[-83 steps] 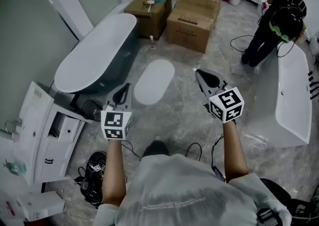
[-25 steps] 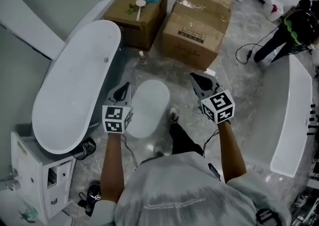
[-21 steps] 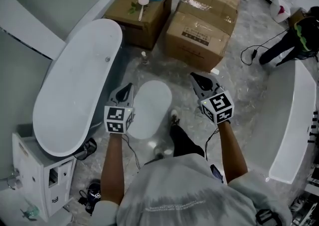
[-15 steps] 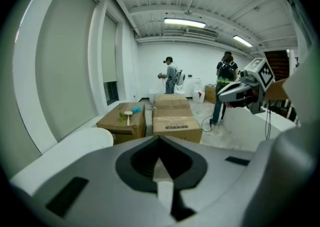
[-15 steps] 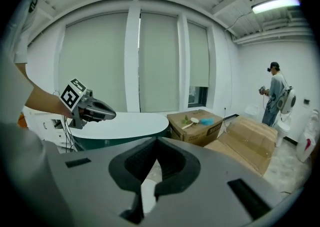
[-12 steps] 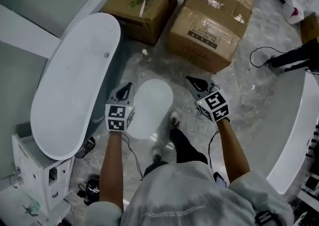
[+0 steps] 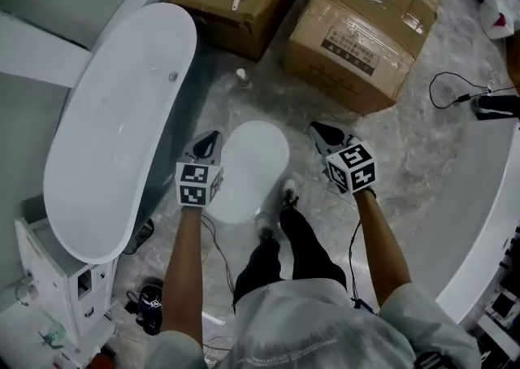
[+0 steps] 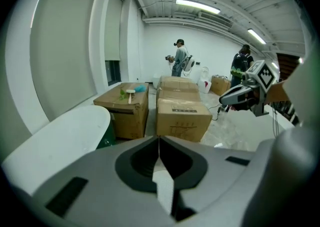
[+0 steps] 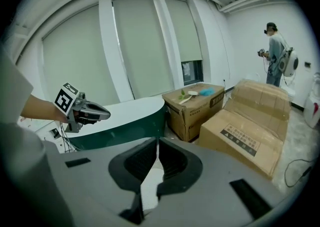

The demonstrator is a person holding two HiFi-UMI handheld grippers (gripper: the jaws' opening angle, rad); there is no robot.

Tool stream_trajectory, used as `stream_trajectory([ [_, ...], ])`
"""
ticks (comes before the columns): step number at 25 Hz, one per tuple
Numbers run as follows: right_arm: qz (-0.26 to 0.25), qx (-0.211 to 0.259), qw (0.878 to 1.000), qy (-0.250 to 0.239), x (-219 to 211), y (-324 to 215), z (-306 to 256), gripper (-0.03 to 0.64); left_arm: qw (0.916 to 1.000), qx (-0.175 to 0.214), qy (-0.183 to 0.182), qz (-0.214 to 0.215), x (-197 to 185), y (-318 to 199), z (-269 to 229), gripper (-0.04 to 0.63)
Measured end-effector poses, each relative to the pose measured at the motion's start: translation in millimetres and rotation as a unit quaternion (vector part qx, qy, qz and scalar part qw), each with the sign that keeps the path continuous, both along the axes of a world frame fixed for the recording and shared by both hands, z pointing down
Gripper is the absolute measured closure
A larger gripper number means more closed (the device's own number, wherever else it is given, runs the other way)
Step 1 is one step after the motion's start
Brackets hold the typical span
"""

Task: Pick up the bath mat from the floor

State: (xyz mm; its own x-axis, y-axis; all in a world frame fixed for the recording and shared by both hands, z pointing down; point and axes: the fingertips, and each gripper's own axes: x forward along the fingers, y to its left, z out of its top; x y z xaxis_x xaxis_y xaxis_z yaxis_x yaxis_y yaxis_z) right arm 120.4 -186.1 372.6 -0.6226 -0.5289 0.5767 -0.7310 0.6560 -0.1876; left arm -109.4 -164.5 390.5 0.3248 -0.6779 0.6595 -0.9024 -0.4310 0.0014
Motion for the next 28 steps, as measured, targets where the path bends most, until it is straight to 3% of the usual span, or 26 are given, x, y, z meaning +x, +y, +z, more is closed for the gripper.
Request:
stream_trajectory([
  [10, 0.014, -0.040, 0.999, 0.004, -17, -2, 163, 0.598, 0.9990, -0.035, 0.022, 0.016, -7, 5, 166, 0.577],
  [14, -0.004, -0.066, 0.998, 0.008, -25, -5, 237, 0.523, 0.9983, -0.041, 0.035, 0.022, -8, -1, 236, 0.574],
  [15, -0.007, -0.070, 0.997, 0.009, -26, -7, 256, 0.517, 0.9982, -0.043, 0.038, 0.021, -8, -4, 253, 0.562],
  [17, -0.009, -0.078, 0.997, 0.009, -28, -10, 293, 0.494, 0.9976, -0.049, 0.043, 0.023, -9, -10, 289, 0.456],
  [28, -0.012, -0.128, 0.992, -0.001, -30, -14, 498, 0.402, 0.9913, -0.092, 0.046, 0.083, 2, -29, 484, 0.385],
])
